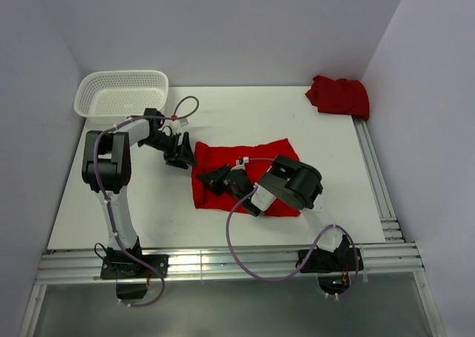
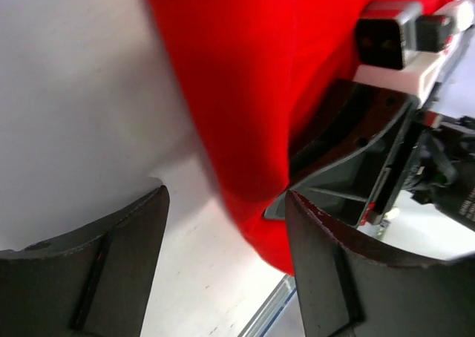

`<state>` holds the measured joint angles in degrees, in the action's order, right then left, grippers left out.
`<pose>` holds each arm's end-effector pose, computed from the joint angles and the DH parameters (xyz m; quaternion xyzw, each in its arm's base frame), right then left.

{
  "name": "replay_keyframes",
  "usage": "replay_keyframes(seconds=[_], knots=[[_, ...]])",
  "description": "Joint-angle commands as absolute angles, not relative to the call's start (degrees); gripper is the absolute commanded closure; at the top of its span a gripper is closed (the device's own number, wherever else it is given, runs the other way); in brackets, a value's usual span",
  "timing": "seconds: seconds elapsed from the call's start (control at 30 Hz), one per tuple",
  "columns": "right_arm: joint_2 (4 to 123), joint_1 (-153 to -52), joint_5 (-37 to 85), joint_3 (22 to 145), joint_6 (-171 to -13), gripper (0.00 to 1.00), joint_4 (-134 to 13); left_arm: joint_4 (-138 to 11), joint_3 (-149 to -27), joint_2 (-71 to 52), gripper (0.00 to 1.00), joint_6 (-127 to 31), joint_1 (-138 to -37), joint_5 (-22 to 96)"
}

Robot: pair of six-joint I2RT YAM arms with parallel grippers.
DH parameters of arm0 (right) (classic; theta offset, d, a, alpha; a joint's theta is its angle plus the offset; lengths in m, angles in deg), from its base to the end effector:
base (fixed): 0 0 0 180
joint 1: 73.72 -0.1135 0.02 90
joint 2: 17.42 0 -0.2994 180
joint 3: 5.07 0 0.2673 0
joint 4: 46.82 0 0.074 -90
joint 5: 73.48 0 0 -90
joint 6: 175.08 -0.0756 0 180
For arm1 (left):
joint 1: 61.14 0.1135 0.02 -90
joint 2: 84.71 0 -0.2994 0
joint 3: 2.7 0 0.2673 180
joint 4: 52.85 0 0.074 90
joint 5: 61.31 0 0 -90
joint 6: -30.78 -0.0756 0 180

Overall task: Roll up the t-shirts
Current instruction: Roll the tshirt

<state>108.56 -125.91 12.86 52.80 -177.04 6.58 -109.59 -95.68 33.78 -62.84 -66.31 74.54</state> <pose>0.2736 0.3447 0.0698 0.2875 0.7376 0.5730 0.2119 0.4145 -0.0920 0.1360 0.0967 0.9142 -0.3894 0.0570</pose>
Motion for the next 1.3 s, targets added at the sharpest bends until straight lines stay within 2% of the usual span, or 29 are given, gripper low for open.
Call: replay_keyframes(seconds=[0.0, 0.17, 0.23, 0.33, 0.37, 0.4, 0.47, 0.5, 0.67, 0.83, 1.03, 1.27], knots=[[112.49, -126.37, 17.58, 50.70, -183.34, 0.98, -0.73, -104.41, -95.30, 36.13, 0.30, -62.21, -66.59, 78.70], [111.87, -126.37, 17.49, 50.88, -182.12, 0.98, -2.91, -102.30, -96.52, 37.37, 0.35, -57.92, -67.20, 77.22], [110.82, -126.37, 17.14, 51.05, -181.33, 0.97, -4.68, -102.12, -97.05, 37.54, 0.42, -56.24, -67.82, 74.67], [108.19, -126.46, 16.61, 51.84, -178.60, 0.88, -10.29, -103.61, -98.90, 37.72, 0.56, -55.18, -69.40, 69.85], [107.40, -126.37, 14.87, 52.19, -176.94, 0.80, -14.22, -104.05, -99.69, 37.63, 0.59, -55.09, -70.36, 68.43], [105.65, -126.46, 14.24, 52.54, -175.97, 0.76, -16.35, -104.67, -100.04, 37.37, 0.66, -54.83, -70.89, 66.59], [103.88, -126.72, 12.75, 53.86, -173.60, 0.67, -23.18, -105.55, -100.92, 36.93, 0.71, -54.74, -72.47, 62.82], [102.13, -126.72, 11.35, 55.08, -172.72, 0.66, -25.75, -105.99, -101.18, 36.75, 0.76, -55.09, -72.91, 61.84], [97.20, -128.21, 5.72, 58.96, -167.97, 0.53, -41.82, -108.62, -102.68, 35.52, 0.78, -55.88, -75.37, 55.52], [92.89, -129.80, -0.87, 65.28, -164.63, 0.47, -57.63, -110.30, -103.65, 35.00, 0.78, -56.41, -77.05, 51.28], [91.48, -132.52, -7.90, 75.21, -161.46, 0.43, -74.70, -111.35, -104.35, 34.73, 0.79, -56.41, -78.01, 48.73], [89.12, -135.16, -10.02, 78.65, -159.52, 0.42, -79.83, -112.14, -104.97, 34.56, 0.79, -55.97, -79.25, 46.19]])
